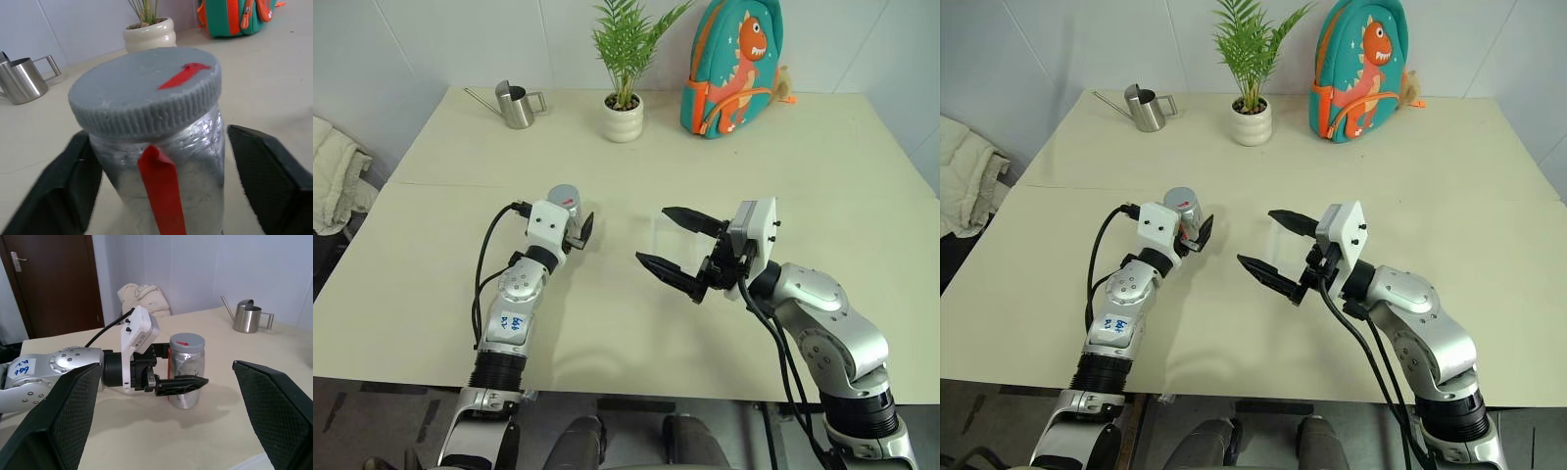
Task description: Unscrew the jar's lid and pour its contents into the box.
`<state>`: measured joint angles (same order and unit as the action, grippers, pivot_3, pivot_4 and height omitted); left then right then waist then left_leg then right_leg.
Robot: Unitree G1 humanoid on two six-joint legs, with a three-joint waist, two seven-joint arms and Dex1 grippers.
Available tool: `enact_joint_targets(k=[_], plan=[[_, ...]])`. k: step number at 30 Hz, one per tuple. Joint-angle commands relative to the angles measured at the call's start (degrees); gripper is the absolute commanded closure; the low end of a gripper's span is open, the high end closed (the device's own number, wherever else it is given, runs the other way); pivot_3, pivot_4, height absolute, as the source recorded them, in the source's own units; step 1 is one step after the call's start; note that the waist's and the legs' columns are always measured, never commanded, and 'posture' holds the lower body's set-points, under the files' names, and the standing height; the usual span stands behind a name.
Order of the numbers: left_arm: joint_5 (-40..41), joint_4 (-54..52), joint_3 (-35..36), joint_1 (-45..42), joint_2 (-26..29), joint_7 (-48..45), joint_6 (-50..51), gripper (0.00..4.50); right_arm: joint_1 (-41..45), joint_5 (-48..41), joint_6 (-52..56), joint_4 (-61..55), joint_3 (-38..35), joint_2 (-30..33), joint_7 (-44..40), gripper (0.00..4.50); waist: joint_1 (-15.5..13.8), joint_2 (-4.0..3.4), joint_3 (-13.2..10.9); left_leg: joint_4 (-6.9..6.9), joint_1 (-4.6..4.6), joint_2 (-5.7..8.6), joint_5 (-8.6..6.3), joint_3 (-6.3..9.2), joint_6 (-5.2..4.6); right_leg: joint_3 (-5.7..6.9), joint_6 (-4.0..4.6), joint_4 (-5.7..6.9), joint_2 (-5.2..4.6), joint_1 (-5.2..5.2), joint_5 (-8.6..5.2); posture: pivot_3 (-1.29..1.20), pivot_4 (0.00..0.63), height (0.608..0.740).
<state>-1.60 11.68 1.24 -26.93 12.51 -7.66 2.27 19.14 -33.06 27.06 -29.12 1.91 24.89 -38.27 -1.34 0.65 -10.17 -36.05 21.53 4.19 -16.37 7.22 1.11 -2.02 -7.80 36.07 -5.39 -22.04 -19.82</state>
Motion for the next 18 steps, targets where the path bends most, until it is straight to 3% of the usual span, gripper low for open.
enact_joint_targets(k=[1, 4, 8, 12, 14, 18], plan=[[-0.37, 0.36, 0.13, -1.44, 0.96, -0.77, -1.87, 1.79, -0.7, 0.06, -1.68, -2.67, -0.99, -0.54, 1.15, 0.0, -0.01, 0.0, 0.0, 0.0, 0.0, 0.0, 0.0, 0.0, 0.0, 0.0, 0.0, 0.01, 0.0, -0.01, 0.0, 0.0, 0.15, 0.74], [0.28, 0.96, 0.1, -1.63, 0.8, -1.59, -1.93, 2.58, -1.04, 0.18, -2.06, -2.54, -1.03, -0.56, 1.54, 0.0, 0.0, 0.0, 0.0, -0.02, 0.01, 0.01, 0.0, -0.01, 0.0, -0.01, 0.0, 0.04, 0.0, -0.01, 0.0, 0.0, 0.15, 0.74], [4.48, -2.33, 0.54, -2.21, 1.1, -6.78, -0.84, 2.58, 1.69, -1.68, -0.47, -1.27, -3.12, -1.85, 4.55, 0.0, 0.02, 0.0, 0.0, -0.03, 0.01, 0.01, 0.01, -0.01, 0.0, -0.01, 0.0, 0.08, -0.01, -0.02, 0.0, 0.0, 0.15, 0.74], [21.23, -15.05, 1.87, -3.0, 7.02, -23.58, 15.04, 2.58, 12.78, -5.9, 12.28, 0.47, -4.96, -2.8, 13.85, 0.0, 0.93, 0.06, -0.04, -0.17, 0.38, 0.01, 0.06, -0.08, 0.05, -0.12, 0.01, 0.46, -0.05, -0.51, 0.0, 0.0, 0.15, 0.74], [27.56, -20.25, 1.24, -2.78, 11.09, -30.32, 22.32, 2.58, 18.18, -9.3, 15.76, 0.86, -4.56, -3.77, 14.07, 0.0, 1.43, 0.05, -0.03, -0.19, 0.67, -0.07, 0.19, 0.06, 0.17, -0.05, 0.07, 0.55, -0.17, -0.8, 0.03, 0.0, 0.15, 0.74], [33.1, -23.01, 1.54, -4.95, 13.51, -32.59, 30.35, 2.58, 23.68, -7.97, 18.71, 2.82, -0.07, -1.03, 9.25, 0.0, 1.59, 0.03, -0.02, -0.01, 0.65, -0.14, 0.22, 0.11, 0.22, 0.01, 0.14, 0.52, -0.15, -0.82, 0.01, 0.0, 0.15, 0.74]])
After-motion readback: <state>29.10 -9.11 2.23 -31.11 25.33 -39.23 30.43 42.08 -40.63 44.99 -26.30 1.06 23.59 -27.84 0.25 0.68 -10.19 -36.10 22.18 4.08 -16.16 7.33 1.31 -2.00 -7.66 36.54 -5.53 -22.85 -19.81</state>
